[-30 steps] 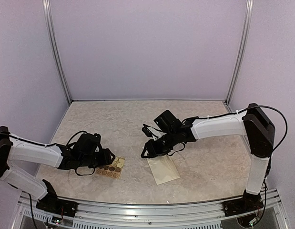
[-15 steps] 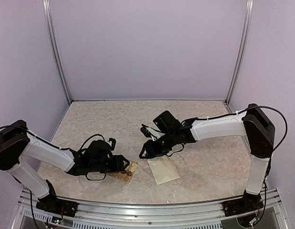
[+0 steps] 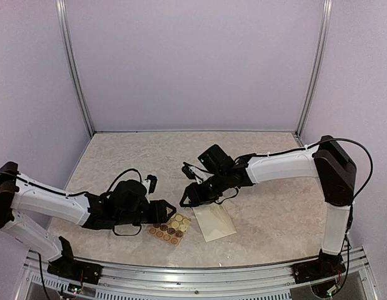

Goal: Place the letter into the envelope and seal it

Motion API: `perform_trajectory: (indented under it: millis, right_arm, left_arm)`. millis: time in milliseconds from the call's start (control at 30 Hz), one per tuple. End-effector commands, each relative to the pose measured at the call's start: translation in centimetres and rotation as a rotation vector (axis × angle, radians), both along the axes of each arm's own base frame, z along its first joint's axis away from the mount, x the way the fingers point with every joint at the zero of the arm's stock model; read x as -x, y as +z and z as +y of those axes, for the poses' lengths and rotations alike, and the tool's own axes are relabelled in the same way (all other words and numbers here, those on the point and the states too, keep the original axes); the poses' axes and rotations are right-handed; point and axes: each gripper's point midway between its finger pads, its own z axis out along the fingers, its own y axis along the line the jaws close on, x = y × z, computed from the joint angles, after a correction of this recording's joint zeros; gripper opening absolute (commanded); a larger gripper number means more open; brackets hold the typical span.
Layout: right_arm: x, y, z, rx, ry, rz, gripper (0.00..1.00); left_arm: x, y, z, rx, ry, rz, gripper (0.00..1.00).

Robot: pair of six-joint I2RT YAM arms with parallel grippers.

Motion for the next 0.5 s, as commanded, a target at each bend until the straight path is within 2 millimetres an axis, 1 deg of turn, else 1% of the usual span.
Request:
perform_trajectory:
  millis: [0,133,233,400,467]
  right_arm:
    - [0.4,-1.2,1.2,0.007,0.050,0.023,0.46]
    - [0.2,-1.8,2.1,0.006,0.081,0.029,0.47]
    - [0.1,-2.3,2.7,0.010,0.107,0.031,0.48]
    - [-0.2,-3.2,3.8,0.008,0.152,0.042,0.46]
    - [-0.4,-3.9,4.1,0.023,0.164,0.046,0.46]
  left_arm:
    - [1.0,-0.4,2.0,-0.008,0.053,0.050,0.59]
    - [2.2,-1.6,2.5,0.008,0.043,0.102,0.55]
    - [2.7,-2.3,2.3,0.009,0.019,0.132,0.52]
    - [3.2,-3.7,2.4,-0.008,0.012,0.168,0.46]
    - [3.2,-4.5,2.7,-0.024,0.019,0.184,0.44]
